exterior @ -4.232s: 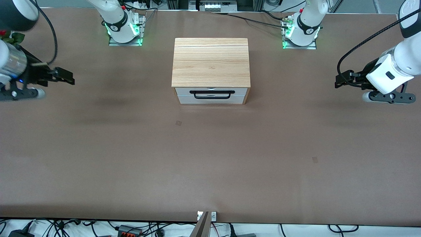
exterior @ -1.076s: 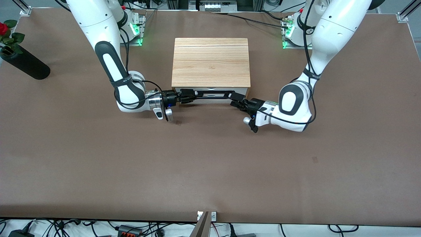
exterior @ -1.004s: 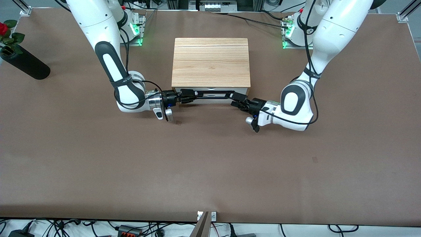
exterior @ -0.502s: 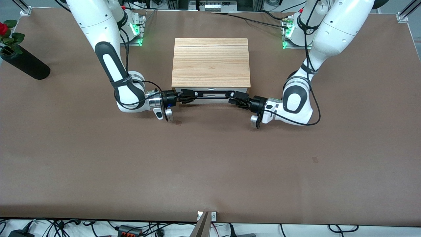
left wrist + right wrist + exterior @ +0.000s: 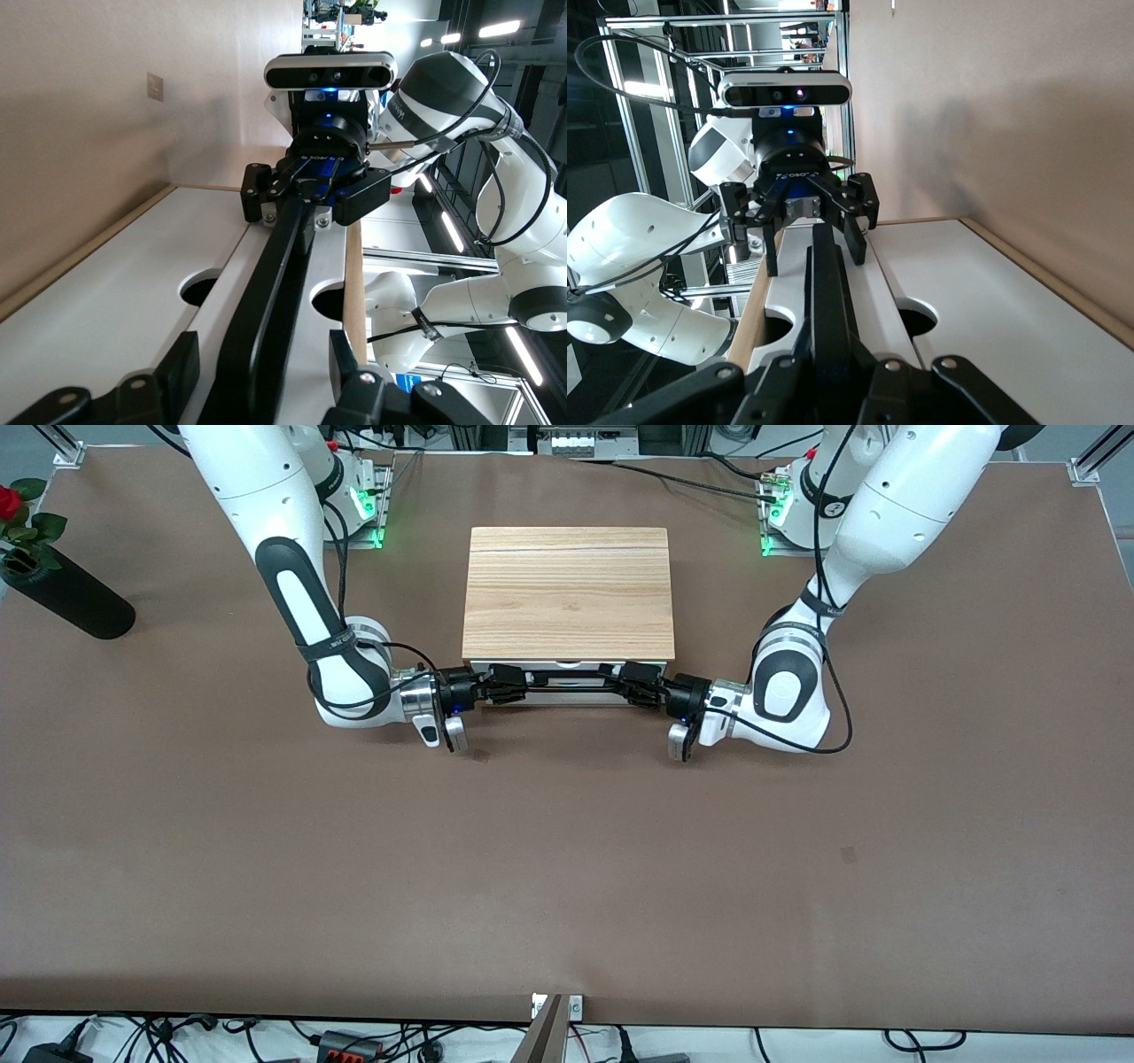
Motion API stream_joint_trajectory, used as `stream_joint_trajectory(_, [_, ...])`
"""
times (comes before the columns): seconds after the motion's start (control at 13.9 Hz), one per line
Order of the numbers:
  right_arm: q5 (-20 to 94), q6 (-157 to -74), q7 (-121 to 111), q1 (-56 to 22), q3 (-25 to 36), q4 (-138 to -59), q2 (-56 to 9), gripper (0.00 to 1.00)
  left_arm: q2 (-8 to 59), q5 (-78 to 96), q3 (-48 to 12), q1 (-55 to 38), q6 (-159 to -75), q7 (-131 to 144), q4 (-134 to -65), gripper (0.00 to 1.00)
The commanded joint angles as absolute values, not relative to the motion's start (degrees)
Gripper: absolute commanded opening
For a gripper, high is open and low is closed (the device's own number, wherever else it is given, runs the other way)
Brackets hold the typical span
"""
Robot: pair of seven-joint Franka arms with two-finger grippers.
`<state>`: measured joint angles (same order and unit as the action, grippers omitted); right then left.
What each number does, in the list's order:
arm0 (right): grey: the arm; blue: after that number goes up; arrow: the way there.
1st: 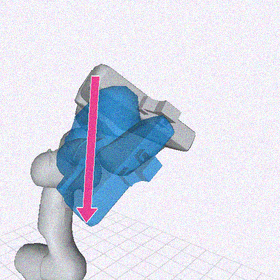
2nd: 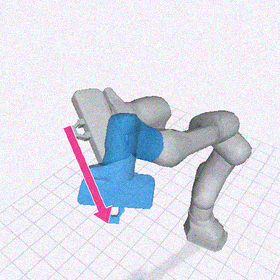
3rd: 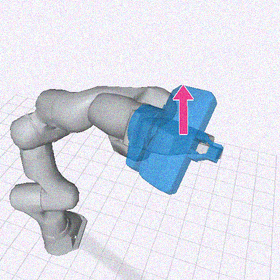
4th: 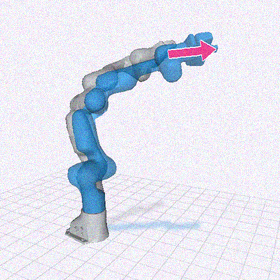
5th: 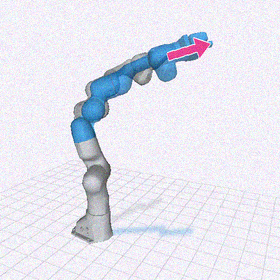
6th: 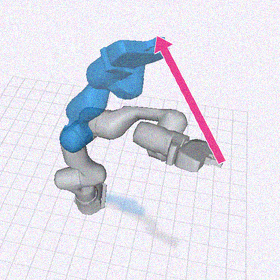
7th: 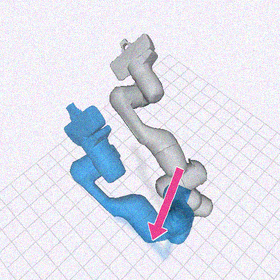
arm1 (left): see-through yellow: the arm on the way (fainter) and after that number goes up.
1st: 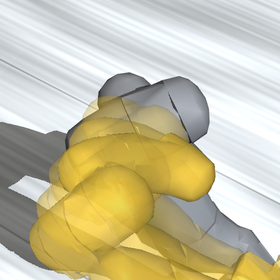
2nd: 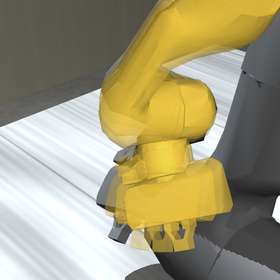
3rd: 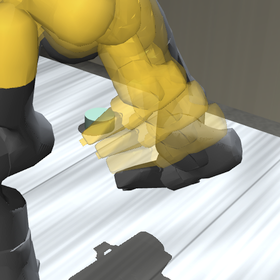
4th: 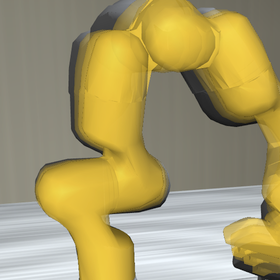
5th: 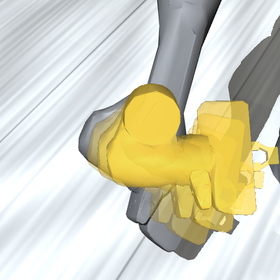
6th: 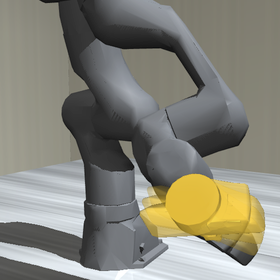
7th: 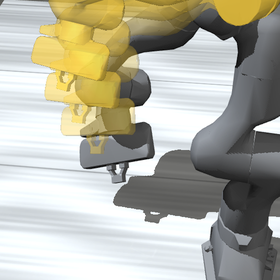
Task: Pull top drawer with both arms simultaneously
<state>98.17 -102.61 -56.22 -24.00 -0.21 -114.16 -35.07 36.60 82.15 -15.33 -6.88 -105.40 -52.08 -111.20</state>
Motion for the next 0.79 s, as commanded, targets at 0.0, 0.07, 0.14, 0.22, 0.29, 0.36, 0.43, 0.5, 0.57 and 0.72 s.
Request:
stream_joint_trajectory(0.0, [98.61,-102.30,-58.89,-23.47,-0.44,-114.78,-35.51,0.00,35.95,84.02,-15.82,-5.36,-105.21,-54.58,-113.11,0.57])
stream_joint_trajectory(0.07, [98.61,-102.30,-58.89,-23.38,-0.44,-114.70,-35.51,0.00,36.12,84.89,-15.82,-5.10,-105.21,-54.58,-113.20,0.54])
stream_joint_trajectory(0.14, [98.61,-102.30,-58.89,-23.38,-0.44,-114.70,-35.51,0.00,36.73,85.42,-15.82,-5.10,-105.12,-54.49,-113.20,0.48])
stream_joint_trajectory(0.22, [98.61,-102.30,-58.89,-23.38,-0.44,-114.70,-35.51,0.00,36.91,85.52,-15.91,-5.10,-105.12,-54.58,-113.12,0.44])
stream_joint_trajectory(0.29, [98.61,-102.30,-58.89,-23.38,-0.44,-114.70,-35.51,0.00,36.91,85.87,-15.91,-5.10,-105.12,-54.58,-113.20,0.40])
stream_joint_trajectory(0.36, [98.61,-102.30,-58.89,-23.38,-0.44,-114.70,-35.51,0.00,36.91,86.04,-16.00,-5.10,-105.12,-54.58,-113.38,0.40])
stream_joint_trajectory(0.43, [98.70,-102.30,-58.89,-23.38,-0.44,-114.70,-35.51,0.00,36.91,86.39,-16.26,-5.18,-105.12,-54.75,-113.64,0.40])
stream_joint_trajectory(0.5, [98.61,-102.30,-58.89,-23.38,-0.44,-114.70,-35.51,0.00,36.91,86.40,-16.69,-5.19,-105.12,-54.84,-113.73,0.40])
stream_joint_trajectory(0.57, [98.70,-102.30,-58.89,-23.38,-0.44,-114.70,-35.51,0.00,36.91,86.48,-16.96,-5.10,-105.12,-54.84,-113.90,0.38])
stream_joint_trajectory(0.72, [98.61,-102.30,-58.89,-23.29,-0.44,-114.70,-35.51,0.00,36.91,86.48,-16.96,-5.10,-104.07,-54.84,-113.99,0.32])
